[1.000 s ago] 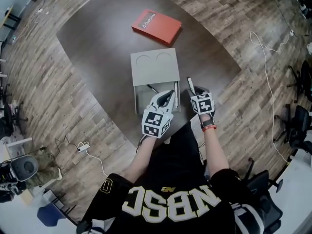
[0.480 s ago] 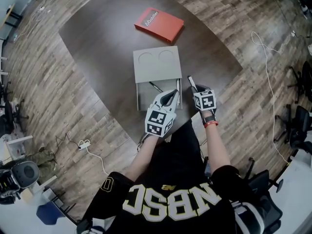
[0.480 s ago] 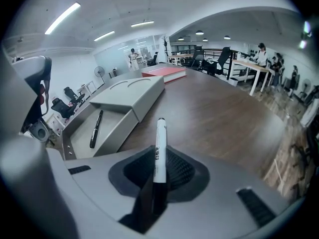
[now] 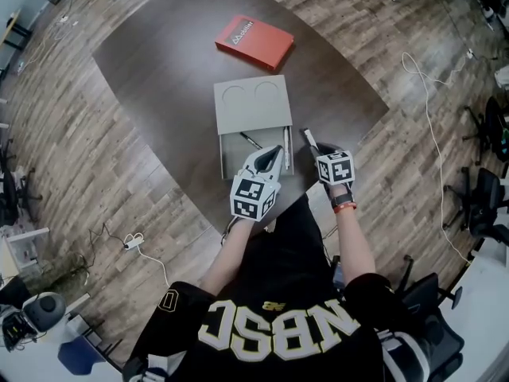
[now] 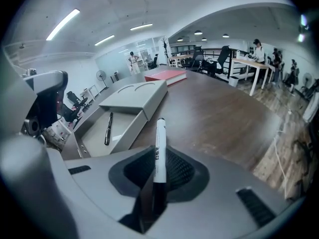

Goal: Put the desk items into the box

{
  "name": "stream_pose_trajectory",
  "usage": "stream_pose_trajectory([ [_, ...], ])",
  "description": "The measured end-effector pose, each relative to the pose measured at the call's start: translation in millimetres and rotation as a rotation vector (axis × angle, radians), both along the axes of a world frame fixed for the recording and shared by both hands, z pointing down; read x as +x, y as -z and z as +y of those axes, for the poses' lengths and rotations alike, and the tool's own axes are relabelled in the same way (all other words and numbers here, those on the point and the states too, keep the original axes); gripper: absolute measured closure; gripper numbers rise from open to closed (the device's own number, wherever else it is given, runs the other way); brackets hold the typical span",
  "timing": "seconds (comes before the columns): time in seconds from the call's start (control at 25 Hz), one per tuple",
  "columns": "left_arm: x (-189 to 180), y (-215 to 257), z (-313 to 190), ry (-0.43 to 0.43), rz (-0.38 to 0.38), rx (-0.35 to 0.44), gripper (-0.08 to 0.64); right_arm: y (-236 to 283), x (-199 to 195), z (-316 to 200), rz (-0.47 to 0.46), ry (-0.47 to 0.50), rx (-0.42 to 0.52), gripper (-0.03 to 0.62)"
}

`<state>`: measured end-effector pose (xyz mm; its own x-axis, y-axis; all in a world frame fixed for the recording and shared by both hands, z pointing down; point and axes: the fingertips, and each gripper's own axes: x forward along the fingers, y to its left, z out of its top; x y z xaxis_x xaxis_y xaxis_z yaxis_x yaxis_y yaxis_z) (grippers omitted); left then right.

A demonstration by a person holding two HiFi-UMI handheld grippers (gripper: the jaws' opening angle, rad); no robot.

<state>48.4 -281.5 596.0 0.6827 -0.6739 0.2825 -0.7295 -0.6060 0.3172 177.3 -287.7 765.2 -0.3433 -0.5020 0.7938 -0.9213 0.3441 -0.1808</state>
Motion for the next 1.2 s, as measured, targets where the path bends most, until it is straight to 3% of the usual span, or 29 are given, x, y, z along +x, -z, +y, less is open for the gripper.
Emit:
stream_pose_trajectory([
  [0.2, 2, -1, 1, -0.011, 0.0, 0.002, 0.551, 26, -7, 15, -0.031, 0.031, 0.027, 0.518],
  [0.64, -18, -18, -1, 0.021, -0.024, -0.025, 0.551, 71, -61, 29, -0.118, 0.159, 0.073, 0.518],
  [1.2, -108, -21, 0, 0.267, -0.012, -0.049, 0.551, 67, -159, 9, -0.147, 0.45, 0.05, 0.518],
])
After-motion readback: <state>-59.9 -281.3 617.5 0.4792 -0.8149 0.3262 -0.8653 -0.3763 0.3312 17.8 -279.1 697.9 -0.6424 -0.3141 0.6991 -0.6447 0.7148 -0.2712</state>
